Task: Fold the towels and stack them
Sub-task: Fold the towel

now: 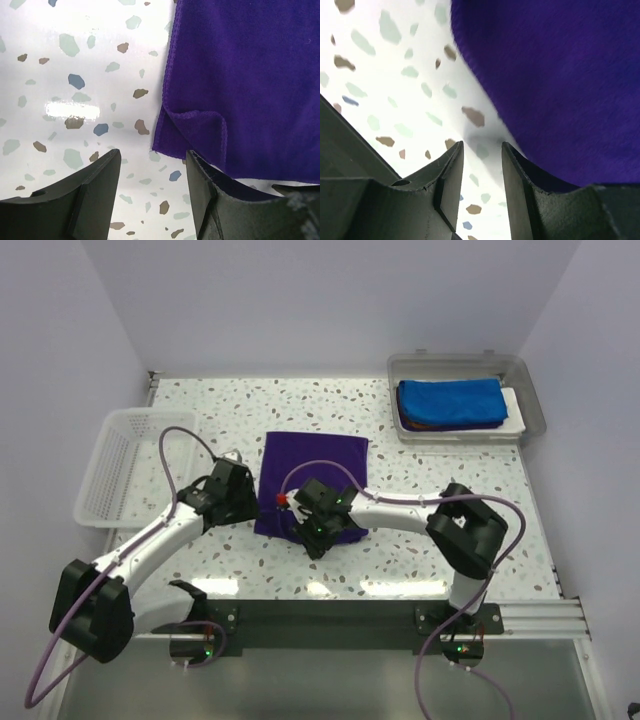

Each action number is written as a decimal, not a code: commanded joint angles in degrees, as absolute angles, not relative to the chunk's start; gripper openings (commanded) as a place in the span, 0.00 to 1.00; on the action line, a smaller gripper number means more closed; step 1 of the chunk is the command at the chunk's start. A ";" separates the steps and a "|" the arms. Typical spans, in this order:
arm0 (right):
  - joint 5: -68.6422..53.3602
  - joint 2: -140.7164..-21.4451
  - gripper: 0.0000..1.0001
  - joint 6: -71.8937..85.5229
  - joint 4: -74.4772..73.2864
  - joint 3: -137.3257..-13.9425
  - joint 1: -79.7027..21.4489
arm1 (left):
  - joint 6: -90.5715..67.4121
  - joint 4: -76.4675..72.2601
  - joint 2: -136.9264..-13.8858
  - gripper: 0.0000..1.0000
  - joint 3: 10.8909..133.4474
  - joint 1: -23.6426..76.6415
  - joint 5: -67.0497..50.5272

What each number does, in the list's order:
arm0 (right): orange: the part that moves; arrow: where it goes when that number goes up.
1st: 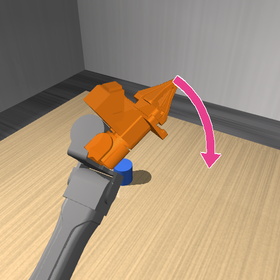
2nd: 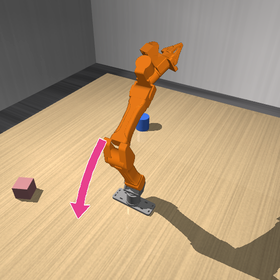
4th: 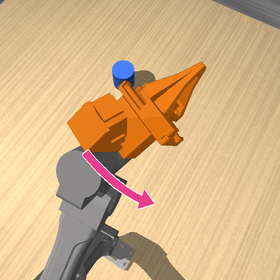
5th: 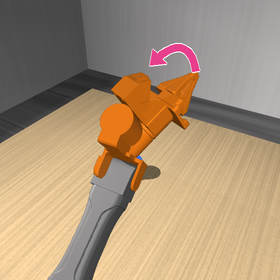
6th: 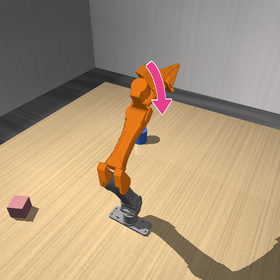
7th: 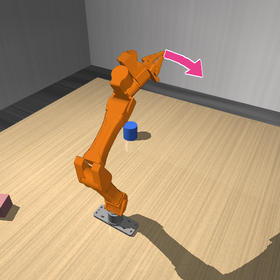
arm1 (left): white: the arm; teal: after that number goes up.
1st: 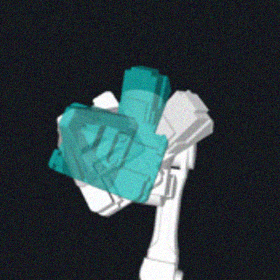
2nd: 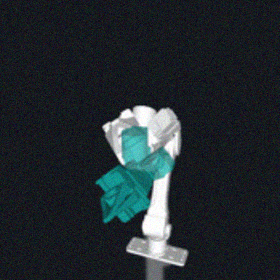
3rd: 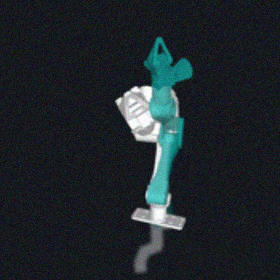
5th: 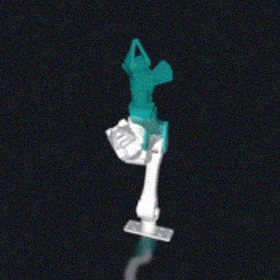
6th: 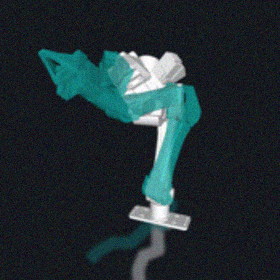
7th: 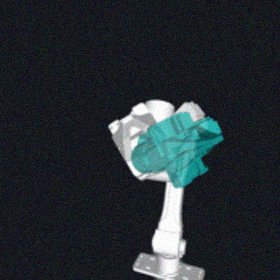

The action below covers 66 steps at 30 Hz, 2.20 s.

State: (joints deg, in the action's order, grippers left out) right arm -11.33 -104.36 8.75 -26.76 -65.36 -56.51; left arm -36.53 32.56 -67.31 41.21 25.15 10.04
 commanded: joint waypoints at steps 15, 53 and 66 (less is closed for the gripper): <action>1.94 -90.70 0.36 15.63 -29.37 -59.78 -45.10 | -42.10 26.64 -72.59 0.56 47.72 28.73 3.43; -2.64 -81.66 0.45 24.95 -26.82 -50.47 -29.36 | -61.61 29.27 -67.85 0.48 40.52 39.55 20.30; -6.59 -75.23 0.51 35.86 -16.00 -38.76 -29.36 | -65.04 32.96 -71.19 0.46 39.29 39.46 23.73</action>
